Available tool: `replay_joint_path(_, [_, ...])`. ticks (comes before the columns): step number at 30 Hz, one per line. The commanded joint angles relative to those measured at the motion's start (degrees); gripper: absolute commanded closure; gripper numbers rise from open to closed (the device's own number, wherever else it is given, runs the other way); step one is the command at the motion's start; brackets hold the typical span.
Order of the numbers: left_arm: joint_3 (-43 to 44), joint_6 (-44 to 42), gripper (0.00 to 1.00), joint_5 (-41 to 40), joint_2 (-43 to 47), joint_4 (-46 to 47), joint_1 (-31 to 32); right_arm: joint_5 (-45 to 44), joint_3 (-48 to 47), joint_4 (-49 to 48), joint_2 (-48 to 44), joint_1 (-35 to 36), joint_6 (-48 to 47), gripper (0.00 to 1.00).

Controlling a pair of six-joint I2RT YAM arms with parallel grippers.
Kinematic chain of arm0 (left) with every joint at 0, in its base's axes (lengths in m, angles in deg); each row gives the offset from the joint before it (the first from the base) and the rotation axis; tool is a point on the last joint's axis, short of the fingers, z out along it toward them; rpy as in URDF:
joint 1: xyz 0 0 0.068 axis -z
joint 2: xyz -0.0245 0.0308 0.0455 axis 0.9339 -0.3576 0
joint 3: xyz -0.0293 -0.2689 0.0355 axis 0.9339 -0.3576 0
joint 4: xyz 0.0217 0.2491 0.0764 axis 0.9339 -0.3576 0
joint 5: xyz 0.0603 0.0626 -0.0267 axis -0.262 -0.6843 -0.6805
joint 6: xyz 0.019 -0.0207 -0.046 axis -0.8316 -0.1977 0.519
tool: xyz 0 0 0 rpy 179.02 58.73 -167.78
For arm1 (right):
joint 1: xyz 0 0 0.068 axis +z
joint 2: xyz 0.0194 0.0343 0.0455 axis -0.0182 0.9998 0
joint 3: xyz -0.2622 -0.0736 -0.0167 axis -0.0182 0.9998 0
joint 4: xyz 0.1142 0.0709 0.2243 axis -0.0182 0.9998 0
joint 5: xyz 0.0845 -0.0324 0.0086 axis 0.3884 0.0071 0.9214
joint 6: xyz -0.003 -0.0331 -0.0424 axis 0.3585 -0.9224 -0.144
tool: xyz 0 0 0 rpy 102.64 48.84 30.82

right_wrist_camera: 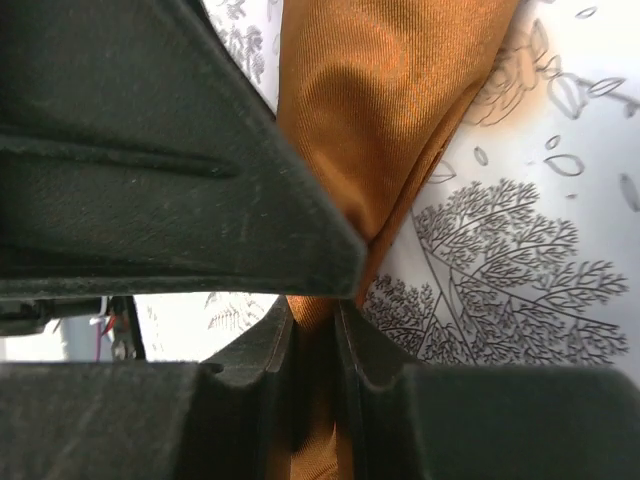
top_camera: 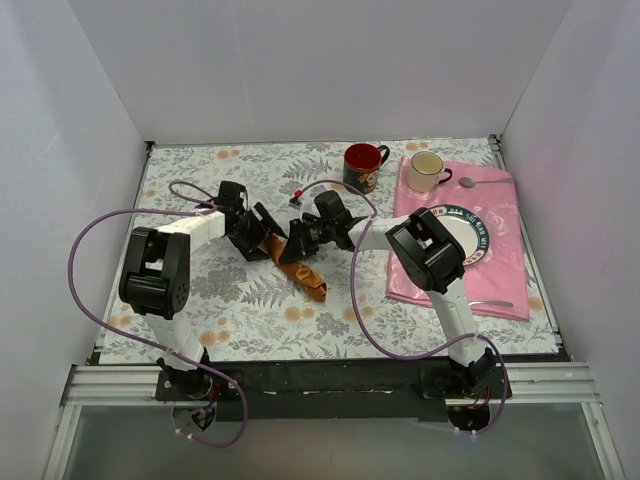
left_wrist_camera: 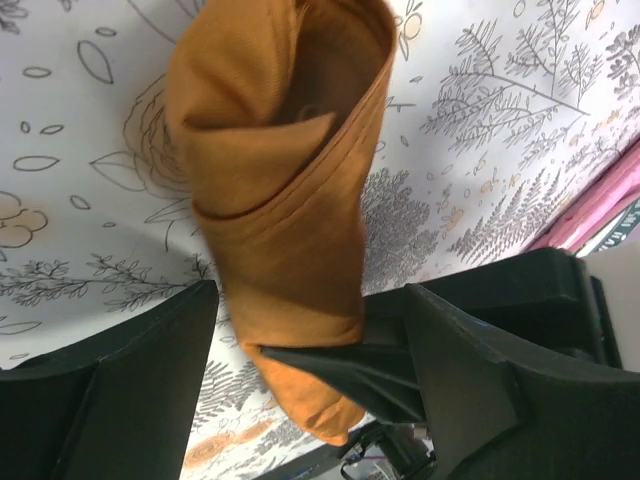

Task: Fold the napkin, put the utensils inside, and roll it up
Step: Roll the napkin with the utensil

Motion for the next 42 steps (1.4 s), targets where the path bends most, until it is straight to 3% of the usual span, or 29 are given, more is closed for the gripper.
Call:
replay_joint_path(1, [3.2, 1.7, 0.28, -6.3, -0.7, -0.5, 0.6, 4.4, 1.2, -3.0, 1.6, -0.3, 2.7, 0.88])
replay_joint_path(5, [6.1, 0.6, 0.38, -12.3, -4.7, -4.0, 1.2, 4.3, 1.0, -2.6, 1.3, -0.4, 2.3, 0.85])
replay_joint_path(8, [7.6, -0.4, 0.54, -17.1, -5.6, -5.4, 2.4, 4.3, 0.8, -1.8, 0.8, -0.3, 1.7, 0.82])
replay_joint_path(9, [7.7, -0.8, 0.68, -17.9, -6.0, -5.3, 2.6, 4.3, 0.4, -1.4, 0.7, -0.3, 1.6, 0.80])
replay_joint_path(10, [7.7, -1.0, 0.73, -18.0, -6.2, -5.5, 2.7, 4.2, 0.2, -0.8, 0.4, -0.4, 0.9, 0.78])
replay_joint_path(16, [8.4, -2.1, 0.89, -17.3, -7.2, -6.8, 2.8, -2.3, -4.3, 14.5, -3.3, 0.6, -8.3, 0.48])
replay_joint_path(19, [8.8, -2.4, 1.00, -16.0, -7.4, -8.0, 2.8, -11.9, -6.9, 24.9, -5.9, 2.0, -14.9, 0.34])
replay_joint_path(23, [10.0, -2.1, 1.00, -13.1, -8.6, -10.8, 2.7, -23.6, -7.7, 30.6, -9.8, 6.6, -21.5, 0.19])
replay_joint_path(29, [13.2, 1.3, 1.00, -11.0, -9.1, -18.8, 2.7, -47.7, -2.7, 27.1, -13.7, 14.8, -28.1, 0.11])
replay_joint_path(37, [15.7, 2.2, 1.00, -7.3, -9.4, -24.6, 2.4, -65.1, -0.8, 22.2, -12.2, 20.4, -31.6, 0.11])
replay_joint_path(42, [16.2, 1.9, 1.00, -6.4, -10.3, -25.8, 1.7, -71.7, 1.1, 19.5, -11.2, 22.3, -34.6, 0.17])
